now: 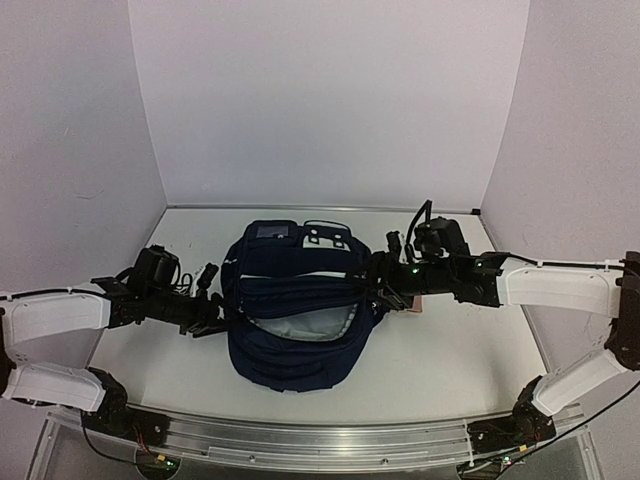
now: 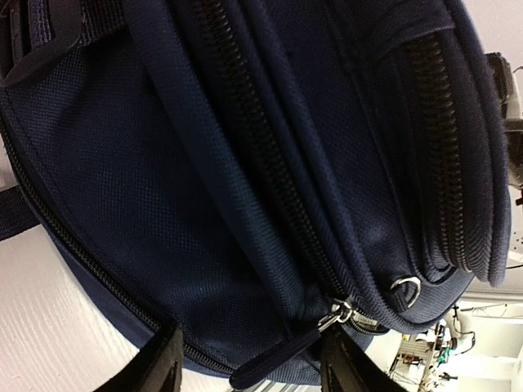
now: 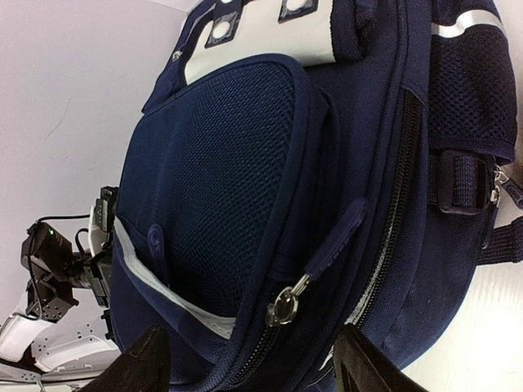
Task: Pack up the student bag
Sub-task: Zip the student bag at the center of the board.
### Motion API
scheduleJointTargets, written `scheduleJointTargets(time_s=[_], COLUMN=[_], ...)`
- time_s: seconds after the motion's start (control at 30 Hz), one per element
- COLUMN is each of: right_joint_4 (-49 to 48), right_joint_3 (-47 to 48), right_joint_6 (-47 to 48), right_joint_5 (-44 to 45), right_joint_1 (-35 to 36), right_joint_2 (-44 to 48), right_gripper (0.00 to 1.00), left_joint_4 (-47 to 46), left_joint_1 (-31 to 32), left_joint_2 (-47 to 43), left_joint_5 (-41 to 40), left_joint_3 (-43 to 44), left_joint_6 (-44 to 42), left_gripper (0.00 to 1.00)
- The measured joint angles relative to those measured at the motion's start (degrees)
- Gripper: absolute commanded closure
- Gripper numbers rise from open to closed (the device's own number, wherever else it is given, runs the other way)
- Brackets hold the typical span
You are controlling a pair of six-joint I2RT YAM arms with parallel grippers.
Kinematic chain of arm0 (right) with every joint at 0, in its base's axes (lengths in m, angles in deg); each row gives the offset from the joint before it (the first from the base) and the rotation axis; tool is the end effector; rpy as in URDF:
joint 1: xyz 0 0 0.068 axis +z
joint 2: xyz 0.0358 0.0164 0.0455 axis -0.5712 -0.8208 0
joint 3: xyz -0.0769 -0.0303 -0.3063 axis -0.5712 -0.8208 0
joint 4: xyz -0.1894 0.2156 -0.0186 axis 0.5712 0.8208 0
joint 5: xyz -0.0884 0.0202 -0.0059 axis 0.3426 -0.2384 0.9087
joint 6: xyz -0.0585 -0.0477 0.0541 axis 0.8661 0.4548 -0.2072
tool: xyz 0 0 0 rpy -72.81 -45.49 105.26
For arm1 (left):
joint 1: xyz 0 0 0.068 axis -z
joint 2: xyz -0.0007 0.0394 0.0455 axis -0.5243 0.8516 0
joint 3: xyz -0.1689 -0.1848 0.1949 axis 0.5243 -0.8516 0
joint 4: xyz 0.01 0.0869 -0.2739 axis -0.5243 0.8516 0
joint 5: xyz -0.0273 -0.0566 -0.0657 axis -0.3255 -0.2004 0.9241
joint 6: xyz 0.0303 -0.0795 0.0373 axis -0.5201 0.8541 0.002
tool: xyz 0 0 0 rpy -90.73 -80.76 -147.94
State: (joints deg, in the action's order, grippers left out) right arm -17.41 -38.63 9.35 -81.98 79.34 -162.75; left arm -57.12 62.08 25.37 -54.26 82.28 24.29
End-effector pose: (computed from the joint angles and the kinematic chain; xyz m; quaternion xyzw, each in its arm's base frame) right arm 0.2438 0.2829 0.2627 -0.0142 0.8499 0.4883 0.1974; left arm 0.1893 -0.1676 0.1907 0.0660 0.8809 -0.4421 0.1555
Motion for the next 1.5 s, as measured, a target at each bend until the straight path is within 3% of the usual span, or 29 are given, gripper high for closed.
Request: scheduleJointTargets(time_s=[0.17,0.33,0.57,0.7,0.83,1.03,1.5], right_joint_4=[-0.05,-0.16,-0.37,-0.47,-0.64,-0.91,-1.52], right_joint_3=[0.00,0.00,0.00,0.02,0.04,0.02,0.36], right_joint_6=[-0.65,-1.14,-1.53,-1.62,-2.31,-4.97,-8.79], right_joint_5=[0.01,0.02,0.12,0.52,1.79,4.85,18.12], right_joint_1=[0.19,0.31,0.82,1.24,1.78,3.05,8.23], right_joint_2=[-0.10,-0.52,-1.38,-1.71,-2.01,-2.01,-2.43], right_gripper=[0.44,0.47,0.55,0.71,0.85,0.99,1.00], left_joint_4=[-5.03,-8.06,-9.27,-9.26,-8.41,-4.69,5.25], left_joint_1=[0.00,0.00,0.00,0.00,0.00,-0.02,4.92], left_joint_2=[-2.06,-3.23,-5.55,-6.44,-7.37,-8.41,-4.47], left_joint_5=[0.01,-0.01,-0.78,-0.93,-0.91,-0.93,-0.27], left_joint_3=[-2.65,-3.26,-4.72,-4.74,-4.74,-4.68,1.73], left_joint_6=[1.67,2.03,3.00,3.18,3.00,2.41,-1.56], left_gripper=[0.59,0.61,0.86,0.99,1.00,1.00,1.00])
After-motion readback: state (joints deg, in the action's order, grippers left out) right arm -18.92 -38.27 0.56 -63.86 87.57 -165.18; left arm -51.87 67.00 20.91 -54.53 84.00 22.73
